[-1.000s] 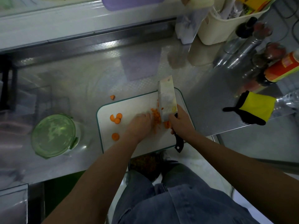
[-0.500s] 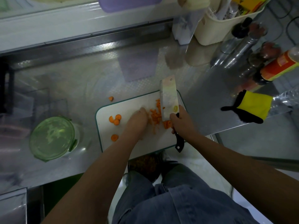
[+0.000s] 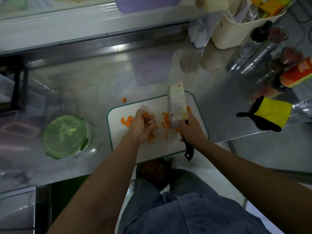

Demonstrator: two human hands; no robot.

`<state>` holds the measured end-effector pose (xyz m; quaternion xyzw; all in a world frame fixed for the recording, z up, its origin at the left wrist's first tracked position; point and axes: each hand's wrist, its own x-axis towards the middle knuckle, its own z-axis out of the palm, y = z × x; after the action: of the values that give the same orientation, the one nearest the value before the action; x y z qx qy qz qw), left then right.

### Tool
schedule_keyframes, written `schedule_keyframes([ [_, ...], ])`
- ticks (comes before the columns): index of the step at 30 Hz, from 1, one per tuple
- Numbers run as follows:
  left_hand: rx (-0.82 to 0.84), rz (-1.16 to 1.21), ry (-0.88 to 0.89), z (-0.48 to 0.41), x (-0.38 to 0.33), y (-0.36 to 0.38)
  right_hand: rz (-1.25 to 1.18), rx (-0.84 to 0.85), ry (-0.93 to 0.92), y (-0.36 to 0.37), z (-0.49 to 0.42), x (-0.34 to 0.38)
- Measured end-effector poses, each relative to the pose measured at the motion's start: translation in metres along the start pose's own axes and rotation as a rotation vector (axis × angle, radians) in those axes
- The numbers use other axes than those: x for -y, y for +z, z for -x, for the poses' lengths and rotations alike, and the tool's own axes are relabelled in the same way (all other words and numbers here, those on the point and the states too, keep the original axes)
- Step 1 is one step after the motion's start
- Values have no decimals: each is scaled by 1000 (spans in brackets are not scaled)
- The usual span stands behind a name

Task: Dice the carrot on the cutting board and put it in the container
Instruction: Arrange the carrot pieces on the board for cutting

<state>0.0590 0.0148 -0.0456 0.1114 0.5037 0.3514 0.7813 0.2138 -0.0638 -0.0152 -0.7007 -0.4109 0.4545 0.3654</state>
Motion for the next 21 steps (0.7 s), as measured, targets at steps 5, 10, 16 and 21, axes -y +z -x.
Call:
schedule_keyframes([
  [5,10,31,4,6,-2,-6,23,-10,13,0,0,-5],
  [10,1,8,0,6,-5,-4,43,-12,19,0,-4,-10],
  [16,-233,-622,196,-2,-5,-2,23,-2,10,-2,-11,-10],
  [21,-259,-1430,380,-5,-8,-11,45,2,-4,-3,-16,-12],
])
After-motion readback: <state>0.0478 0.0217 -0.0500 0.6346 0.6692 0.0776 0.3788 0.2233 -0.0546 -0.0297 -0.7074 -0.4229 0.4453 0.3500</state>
